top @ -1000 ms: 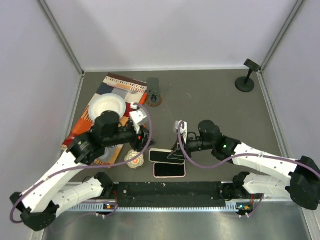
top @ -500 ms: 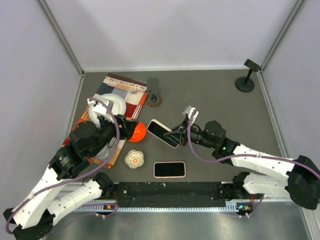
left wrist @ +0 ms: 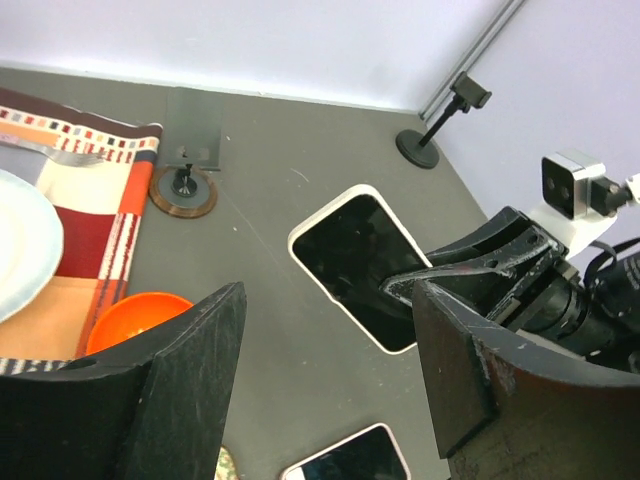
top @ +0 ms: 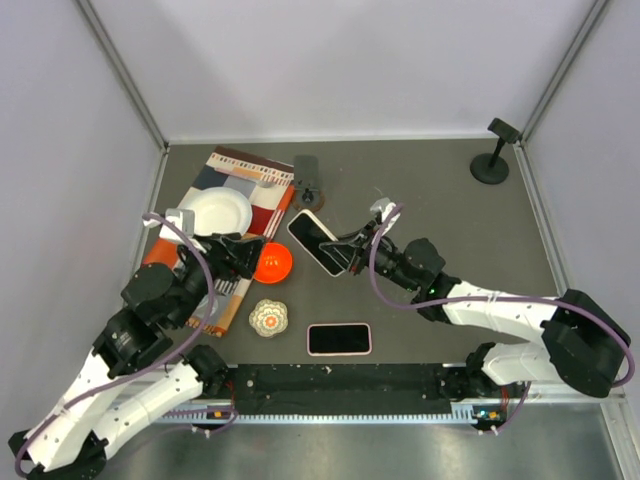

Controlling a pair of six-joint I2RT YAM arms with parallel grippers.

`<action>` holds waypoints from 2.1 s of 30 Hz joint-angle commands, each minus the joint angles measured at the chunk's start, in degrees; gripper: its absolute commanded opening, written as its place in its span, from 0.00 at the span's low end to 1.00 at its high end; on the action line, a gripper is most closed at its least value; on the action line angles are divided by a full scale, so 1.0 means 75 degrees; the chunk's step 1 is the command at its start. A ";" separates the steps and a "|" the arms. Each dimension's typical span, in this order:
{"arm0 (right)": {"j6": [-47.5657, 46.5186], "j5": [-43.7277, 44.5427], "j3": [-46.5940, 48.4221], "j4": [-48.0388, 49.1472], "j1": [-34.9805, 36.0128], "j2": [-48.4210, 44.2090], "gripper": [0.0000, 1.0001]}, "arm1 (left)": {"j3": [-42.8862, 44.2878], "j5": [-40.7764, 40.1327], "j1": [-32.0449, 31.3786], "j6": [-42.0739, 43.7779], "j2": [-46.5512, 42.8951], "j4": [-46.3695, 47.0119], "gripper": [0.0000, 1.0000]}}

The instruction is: Place the phone on the phone stand

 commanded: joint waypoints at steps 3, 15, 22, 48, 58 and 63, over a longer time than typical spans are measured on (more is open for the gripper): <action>-0.0409 0.0466 -0.0206 0.1799 -0.0018 -0.0118 0.00 | 0.0712 0.0002 0.0009 -0.1353 0.0796 -0.0114 0.68; -0.0913 0.0293 -0.0968 0.2900 -0.0030 -0.0364 0.00 | 0.0737 0.0844 0.0020 -0.2490 0.2249 0.0716 0.85; -0.1429 -0.0586 -0.1017 0.2354 -0.0042 -0.0750 0.00 | 0.1405 0.2553 0.0032 -0.0481 0.2801 0.0975 0.77; 0.1595 -0.6212 -0.0711 0.3500 -0.1518 -0.1289 0.00 | 0.2004 0.7898 0.1028 0.2383 0.2941 -0.0702 0.74; 0.1477 -0.6141 -0.0758 0.3441 -0.1518 -0.1430 0.00 | 0.1957 0.9130 0.1028 0.2524 0.3492 -0.1042 0.50; 0.1489 -0.6141 -0.0769 0.3511 -0.1518 -0.1372 0.00 | 0.2015 0.9200 0.1028 0.2547 0.3668 -0.1042 0.40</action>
